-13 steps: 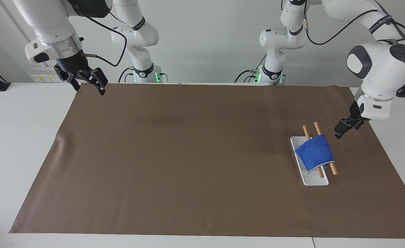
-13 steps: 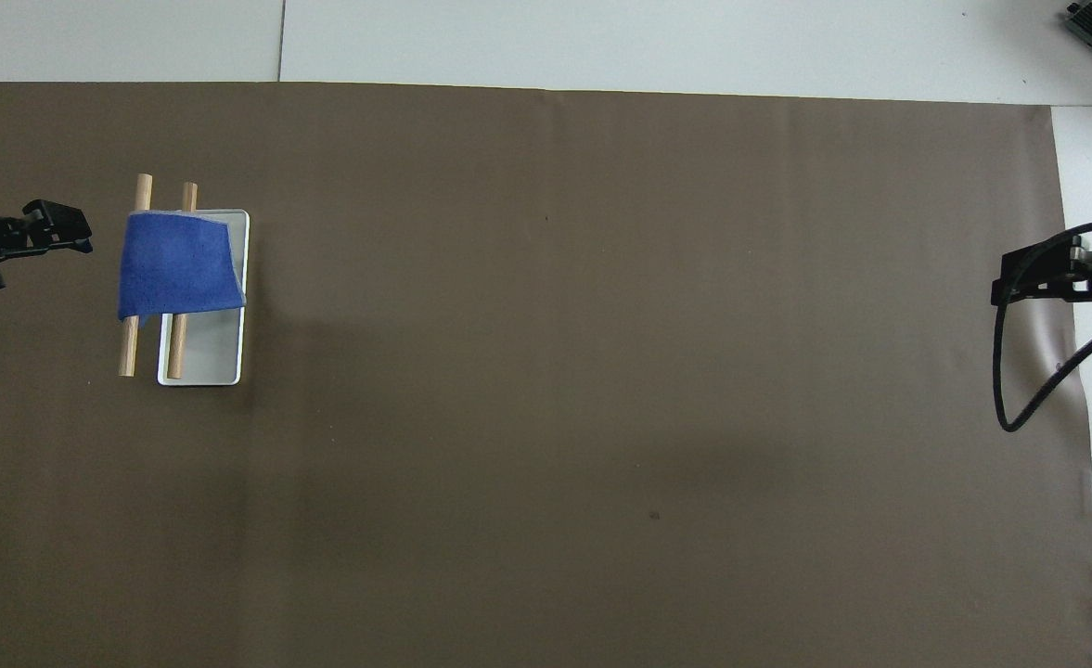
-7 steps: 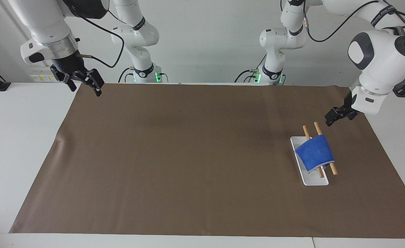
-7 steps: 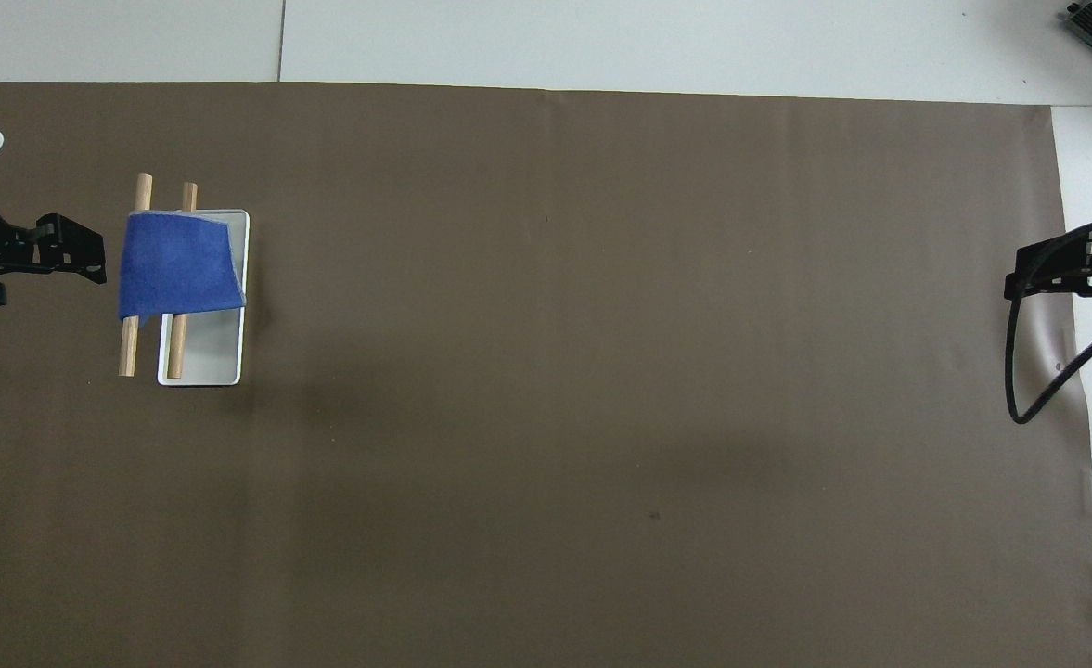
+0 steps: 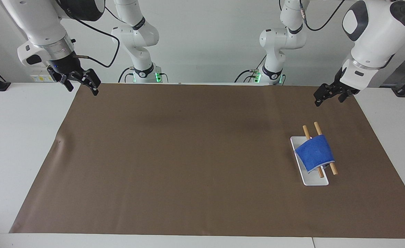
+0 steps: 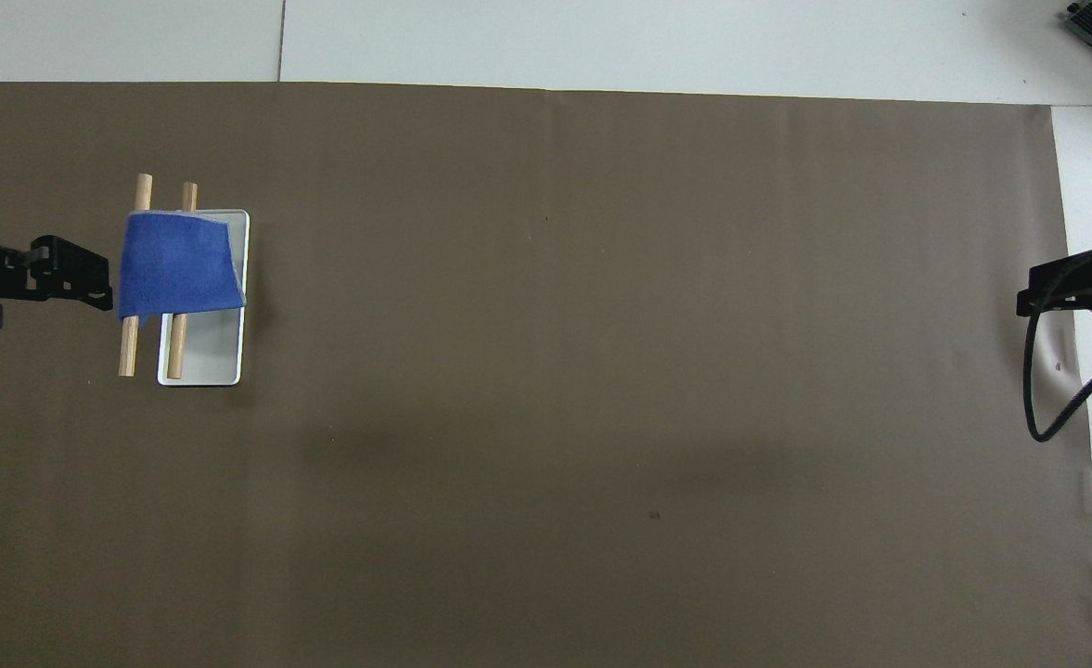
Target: Right arm passes towel to left arm to hang
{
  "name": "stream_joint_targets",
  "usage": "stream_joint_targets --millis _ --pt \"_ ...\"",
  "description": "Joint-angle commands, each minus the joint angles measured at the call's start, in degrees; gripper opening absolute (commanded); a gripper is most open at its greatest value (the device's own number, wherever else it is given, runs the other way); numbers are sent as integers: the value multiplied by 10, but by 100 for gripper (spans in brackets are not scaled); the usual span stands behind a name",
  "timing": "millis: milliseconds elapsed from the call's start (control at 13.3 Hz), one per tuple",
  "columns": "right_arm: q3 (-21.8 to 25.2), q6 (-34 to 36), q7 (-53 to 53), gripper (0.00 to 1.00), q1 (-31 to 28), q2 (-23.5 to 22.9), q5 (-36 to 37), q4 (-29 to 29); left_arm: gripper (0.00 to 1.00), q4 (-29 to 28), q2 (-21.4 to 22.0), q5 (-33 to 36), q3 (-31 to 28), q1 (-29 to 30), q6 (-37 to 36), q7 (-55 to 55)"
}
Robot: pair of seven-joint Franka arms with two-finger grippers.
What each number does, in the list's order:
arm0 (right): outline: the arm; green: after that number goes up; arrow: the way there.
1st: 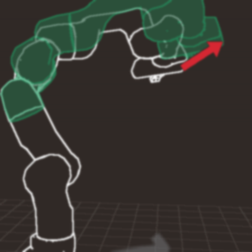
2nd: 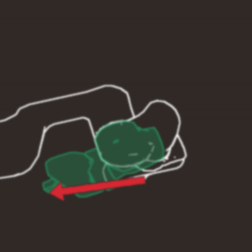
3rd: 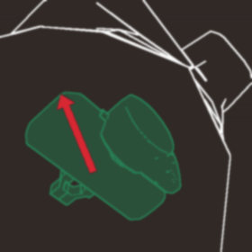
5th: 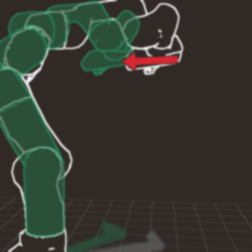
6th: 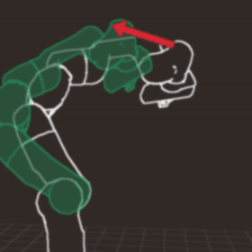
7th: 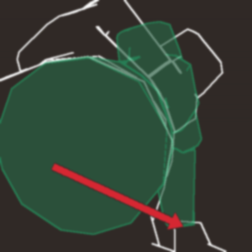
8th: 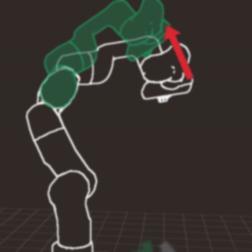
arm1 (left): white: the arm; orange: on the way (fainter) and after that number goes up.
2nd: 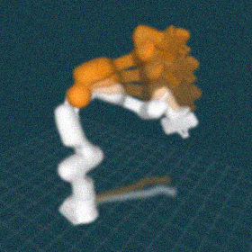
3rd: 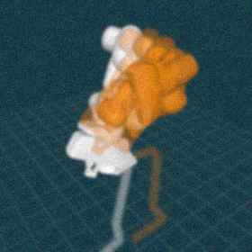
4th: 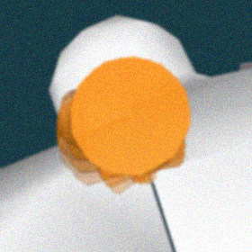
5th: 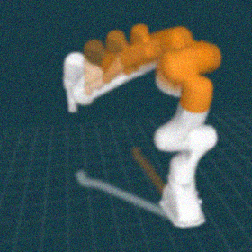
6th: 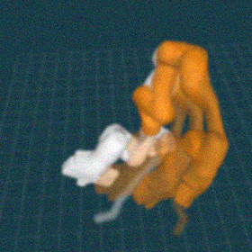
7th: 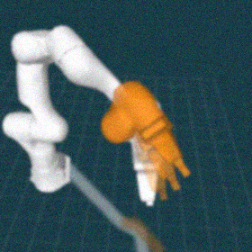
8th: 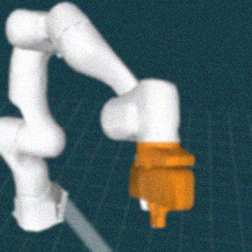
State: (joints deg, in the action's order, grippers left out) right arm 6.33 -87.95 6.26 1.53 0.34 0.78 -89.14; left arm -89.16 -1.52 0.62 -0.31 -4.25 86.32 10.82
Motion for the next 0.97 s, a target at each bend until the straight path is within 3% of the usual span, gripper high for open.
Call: stream_joint_targets --millis 0,150,375,899 --pt "-18 -11 -2 100 -14 18 -10 -24 100 -43 30 -8 -2 -2 -4 -9" --pt "-19 -11 -1 100 -17 18 -10 -24 100 -70 43 -8 -2 -2 16 -11" --pt "-40 2 58 100 -18 13 -16 -14 100 -62 42 -8 -2 -2 24 -11" --pt "-39 0 39 100 -7 17 -6 -19 100 -63 42 -10 -2 0 47 -12"
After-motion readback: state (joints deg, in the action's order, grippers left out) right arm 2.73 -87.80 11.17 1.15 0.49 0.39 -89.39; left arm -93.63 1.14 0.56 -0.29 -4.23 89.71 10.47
